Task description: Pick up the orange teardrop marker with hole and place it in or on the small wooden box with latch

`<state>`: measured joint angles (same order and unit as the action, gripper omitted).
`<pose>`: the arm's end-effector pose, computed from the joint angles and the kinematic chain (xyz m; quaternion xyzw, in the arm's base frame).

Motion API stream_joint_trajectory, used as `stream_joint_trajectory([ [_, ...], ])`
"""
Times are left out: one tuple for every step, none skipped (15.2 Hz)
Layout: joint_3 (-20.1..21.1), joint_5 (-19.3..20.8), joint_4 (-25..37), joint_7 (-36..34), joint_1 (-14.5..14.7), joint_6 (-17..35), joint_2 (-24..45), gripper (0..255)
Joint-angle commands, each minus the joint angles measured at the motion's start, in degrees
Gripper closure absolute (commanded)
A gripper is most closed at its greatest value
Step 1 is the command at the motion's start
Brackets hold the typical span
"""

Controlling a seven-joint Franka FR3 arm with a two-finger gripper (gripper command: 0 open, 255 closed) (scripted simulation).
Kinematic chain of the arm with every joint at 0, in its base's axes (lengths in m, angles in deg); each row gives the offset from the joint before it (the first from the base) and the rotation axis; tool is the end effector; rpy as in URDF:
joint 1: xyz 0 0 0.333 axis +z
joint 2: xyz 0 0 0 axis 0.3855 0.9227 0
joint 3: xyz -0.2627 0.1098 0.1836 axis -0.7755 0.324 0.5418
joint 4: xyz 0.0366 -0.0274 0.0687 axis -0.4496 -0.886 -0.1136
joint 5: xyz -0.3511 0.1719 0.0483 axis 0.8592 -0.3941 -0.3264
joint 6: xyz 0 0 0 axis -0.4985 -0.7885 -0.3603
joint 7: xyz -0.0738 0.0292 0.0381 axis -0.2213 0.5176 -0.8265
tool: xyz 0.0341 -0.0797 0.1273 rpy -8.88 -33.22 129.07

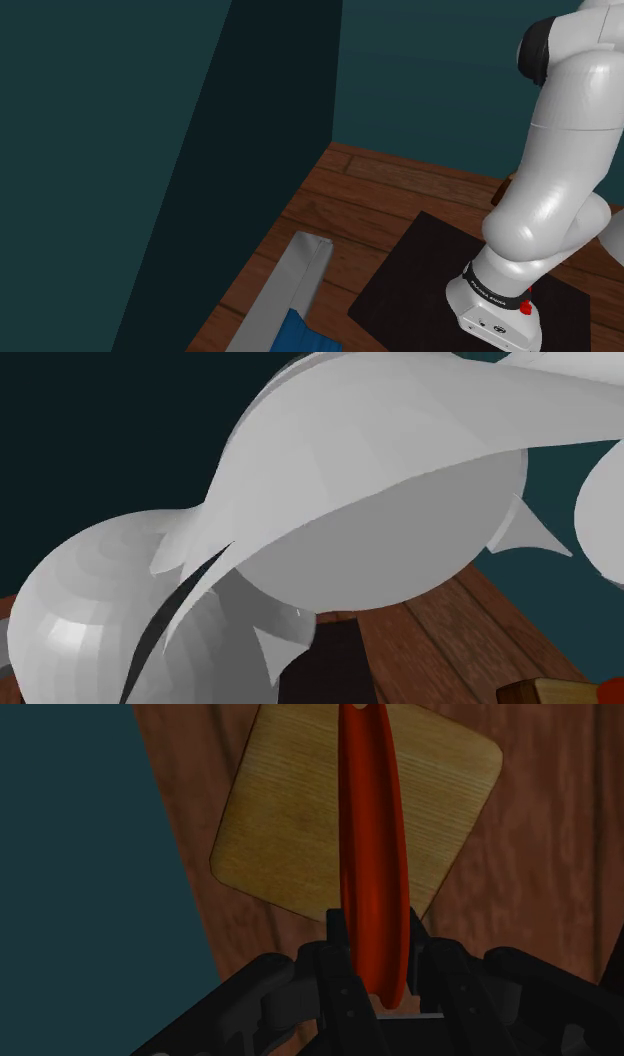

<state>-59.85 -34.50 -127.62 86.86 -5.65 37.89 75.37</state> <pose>-0.0090 -0.5883 0.3716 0.9969 0.0774 -0.0062 0.0100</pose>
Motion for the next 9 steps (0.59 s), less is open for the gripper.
stream_joint_trajectory([
  [0.89, -1.11, -0.65, 0.81, -0.93, 1.14, 0.91, 255],
  [1.37, -1.68, -0.98, 1.17, -1.35, 1.72, 1.38, 255],
  [1.85, -2.25, -1.30, 1.54, -1.78, 2.29, 1.85, 255],
  [2.34, -2.82, -1.61, 1.91, -2.21, 2.86, 2.33, 255],
  [2.85, -3.41, -1.90, 2.28, -2.65, 3.42, 2.81, 255],
  [3.36, -3.99, -2.19, 2.65, -3.09, 3.98, 3.29, 255],
  [3.96, -4.66, -2.49, 3.08, -3.60, 4.61, 3.84, 255],
  [3.96, -4.66, -2.49, 3.08, -3.60, 4.61, 3.84, 255],
  [3.96, -4.66, -2.49, 3.08, -3.60, 4.61, 3.84, 255],
])
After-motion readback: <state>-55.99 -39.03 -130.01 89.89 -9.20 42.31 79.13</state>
